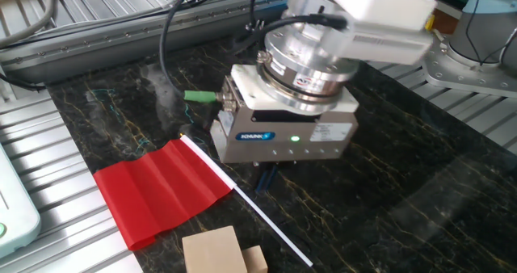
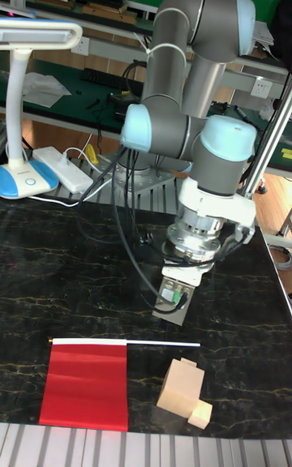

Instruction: Wave the flag

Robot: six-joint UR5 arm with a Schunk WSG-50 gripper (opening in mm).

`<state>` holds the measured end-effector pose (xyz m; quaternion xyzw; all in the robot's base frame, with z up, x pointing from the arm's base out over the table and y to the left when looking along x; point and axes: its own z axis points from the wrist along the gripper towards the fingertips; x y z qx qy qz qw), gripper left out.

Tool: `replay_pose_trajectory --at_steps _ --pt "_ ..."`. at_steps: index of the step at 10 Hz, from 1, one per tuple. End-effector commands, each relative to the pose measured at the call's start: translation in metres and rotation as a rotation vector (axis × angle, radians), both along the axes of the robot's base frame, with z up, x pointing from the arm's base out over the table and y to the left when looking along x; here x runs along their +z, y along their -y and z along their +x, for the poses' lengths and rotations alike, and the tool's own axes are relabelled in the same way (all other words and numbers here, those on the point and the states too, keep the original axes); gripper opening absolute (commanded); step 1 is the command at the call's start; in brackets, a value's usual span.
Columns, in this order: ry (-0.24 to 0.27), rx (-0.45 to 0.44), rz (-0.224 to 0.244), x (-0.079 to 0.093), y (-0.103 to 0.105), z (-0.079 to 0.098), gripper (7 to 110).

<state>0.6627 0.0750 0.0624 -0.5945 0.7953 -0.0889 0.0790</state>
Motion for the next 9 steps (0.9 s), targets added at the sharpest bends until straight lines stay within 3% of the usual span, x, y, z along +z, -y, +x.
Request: replay_pose_trajectory --at_steps 1,3,6,7,8,9 --pt "-0.012 0.008 0.035 -0.001 0.005 -0.002 7" --pt "-0.075 -0.035 0.121 -0.004 -0.014 -0.019 7" --pt "-0.200 -0.193 0.256 -0.003 -0.043 -0.047 7" --pt "-0.239 -0.297 0.259 -0.002 -0.042 -0.055 7" --pt "-0.277 -0.491 0.272 -0.002 -0.042 -0.062 7" --pt "-0.352 -0.684 0.295 0.000 -0.049 -0.077 7"
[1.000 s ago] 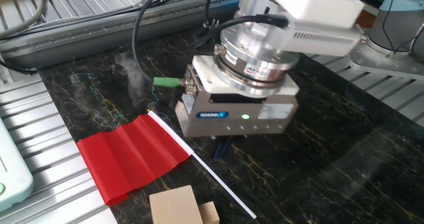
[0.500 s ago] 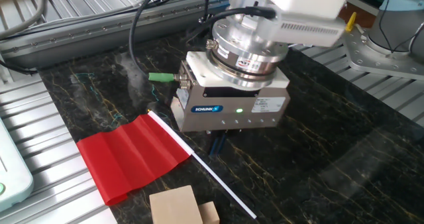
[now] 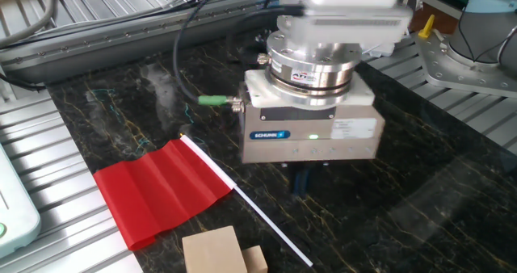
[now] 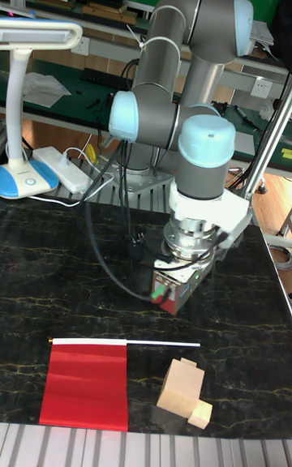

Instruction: Wave the flag

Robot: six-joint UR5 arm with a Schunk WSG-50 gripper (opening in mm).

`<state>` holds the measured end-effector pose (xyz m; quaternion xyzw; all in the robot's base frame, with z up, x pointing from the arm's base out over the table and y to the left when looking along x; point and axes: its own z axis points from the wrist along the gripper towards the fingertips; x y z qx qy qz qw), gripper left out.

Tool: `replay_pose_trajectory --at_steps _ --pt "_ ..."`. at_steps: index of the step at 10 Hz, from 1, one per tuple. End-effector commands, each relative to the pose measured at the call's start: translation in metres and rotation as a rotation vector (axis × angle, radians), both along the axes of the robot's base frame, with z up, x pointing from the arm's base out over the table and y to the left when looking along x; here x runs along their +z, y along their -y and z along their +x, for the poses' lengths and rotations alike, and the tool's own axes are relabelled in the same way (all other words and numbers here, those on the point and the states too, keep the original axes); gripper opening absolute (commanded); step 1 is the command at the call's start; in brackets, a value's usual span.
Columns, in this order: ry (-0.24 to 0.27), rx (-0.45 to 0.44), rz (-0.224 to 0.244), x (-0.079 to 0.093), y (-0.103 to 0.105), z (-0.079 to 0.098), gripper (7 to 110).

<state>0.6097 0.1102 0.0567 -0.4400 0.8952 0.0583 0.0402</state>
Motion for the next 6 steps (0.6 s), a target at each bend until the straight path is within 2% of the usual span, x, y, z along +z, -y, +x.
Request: replay_pose_trajectory --at_steps 1,2,5,6 --pt "-0.171 -0.508 -0.048 0.002 0.009 -0.027 7" --pt "-0.112 -0.562 -0.134 0.000 0.034 -0.018 7" --pt "-0.117 -0.674 -0.065 0.000 0.018 -0.011 7" --pt "-0.124 -0.677 -0.032 0.001 0.010 -0.010 7"
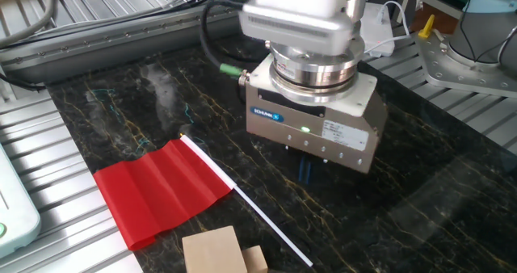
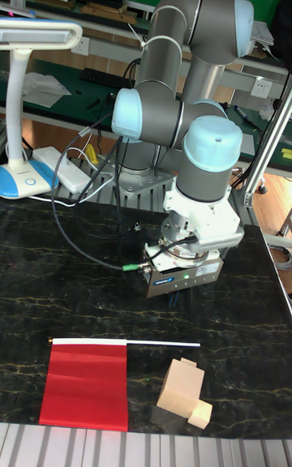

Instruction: Wave the flag

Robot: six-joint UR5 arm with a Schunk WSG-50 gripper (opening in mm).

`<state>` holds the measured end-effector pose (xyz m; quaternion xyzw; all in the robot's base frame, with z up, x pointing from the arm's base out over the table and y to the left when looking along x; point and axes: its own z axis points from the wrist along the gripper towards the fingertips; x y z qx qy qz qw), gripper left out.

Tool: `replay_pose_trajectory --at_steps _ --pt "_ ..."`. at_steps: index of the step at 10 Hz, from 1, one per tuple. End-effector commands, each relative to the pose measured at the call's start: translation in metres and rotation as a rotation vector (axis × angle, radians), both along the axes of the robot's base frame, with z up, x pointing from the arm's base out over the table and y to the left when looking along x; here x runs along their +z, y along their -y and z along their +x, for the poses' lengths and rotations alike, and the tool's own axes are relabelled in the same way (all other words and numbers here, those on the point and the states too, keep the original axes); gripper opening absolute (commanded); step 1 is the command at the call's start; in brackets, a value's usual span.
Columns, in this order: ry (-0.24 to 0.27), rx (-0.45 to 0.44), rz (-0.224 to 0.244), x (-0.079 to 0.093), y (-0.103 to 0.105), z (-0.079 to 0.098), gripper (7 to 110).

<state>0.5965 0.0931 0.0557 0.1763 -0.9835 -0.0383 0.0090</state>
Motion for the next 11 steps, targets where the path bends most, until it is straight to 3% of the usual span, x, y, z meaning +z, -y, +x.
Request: replay_pose_trajectory --at_steps 1,3,5,11 --pt "-0.008 -0.167 0.056 0.0028 -0.0139 0.0027 7" --pt "-0.009 -0.195 0.051 0.0027 -0.0128 0.0031 7" --pt "-0.009 -0.192 0.074 0.0035 -0.0185 0.0035 7" --pt "-0.016 -0.276 0.046 0.0026 -0.0120 0.0033 7"
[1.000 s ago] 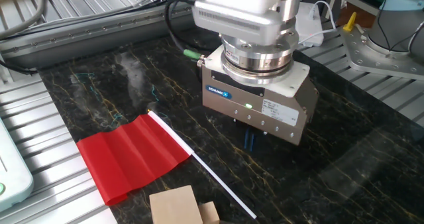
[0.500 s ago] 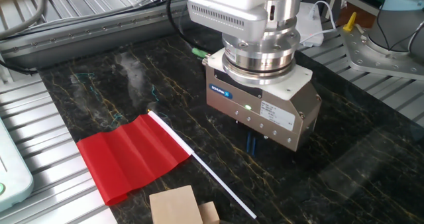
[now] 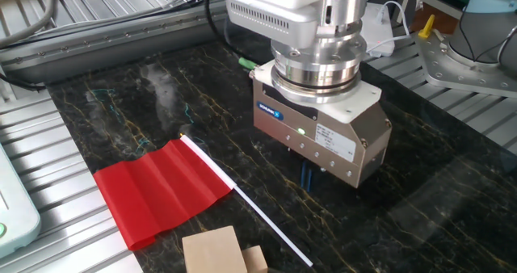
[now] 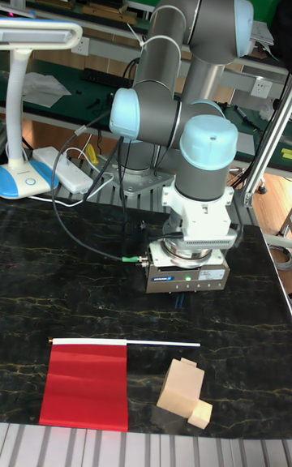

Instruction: Wave the flag

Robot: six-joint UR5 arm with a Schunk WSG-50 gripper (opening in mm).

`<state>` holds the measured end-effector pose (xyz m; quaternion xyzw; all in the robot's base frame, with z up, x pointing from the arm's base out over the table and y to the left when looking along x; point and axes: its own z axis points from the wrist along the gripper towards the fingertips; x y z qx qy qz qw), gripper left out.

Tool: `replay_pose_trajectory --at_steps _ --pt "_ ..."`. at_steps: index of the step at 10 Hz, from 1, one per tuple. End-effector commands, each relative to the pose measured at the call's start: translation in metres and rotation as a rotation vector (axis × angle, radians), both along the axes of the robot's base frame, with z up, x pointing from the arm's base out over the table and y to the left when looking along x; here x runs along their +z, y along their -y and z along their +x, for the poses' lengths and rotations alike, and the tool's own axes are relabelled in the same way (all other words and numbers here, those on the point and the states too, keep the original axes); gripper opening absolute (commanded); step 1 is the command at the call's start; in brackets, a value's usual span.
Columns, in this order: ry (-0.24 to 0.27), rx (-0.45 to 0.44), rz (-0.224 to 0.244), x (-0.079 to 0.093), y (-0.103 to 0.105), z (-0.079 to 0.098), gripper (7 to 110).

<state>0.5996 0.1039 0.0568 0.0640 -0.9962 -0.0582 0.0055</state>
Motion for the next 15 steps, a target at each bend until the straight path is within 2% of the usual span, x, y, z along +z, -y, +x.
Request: replay_pose_trajectory --at_steps 1,3,5,7,11,12,15 --pt "-0.011 -0.058 0.019 0.002 -0.004 -0.001 7" --pt "-0.019 -0.057 0.017 0.002 -0.003 -0.002 7" --pt "-0.013 -0.033 0.016 -0.002 0.000 0.003 7" --pt "0.003 0.016 -0.004 -0.008 0.011 0.022 7" --pt "-0.036 0.057 0.001 0.022 0.017 0.066 7" --pt "-0.027 0.079 0.001 0.025 0.017 0.076 7" --pt "0.023 0.151 -0.015 0.013 0.017 0.099 7"
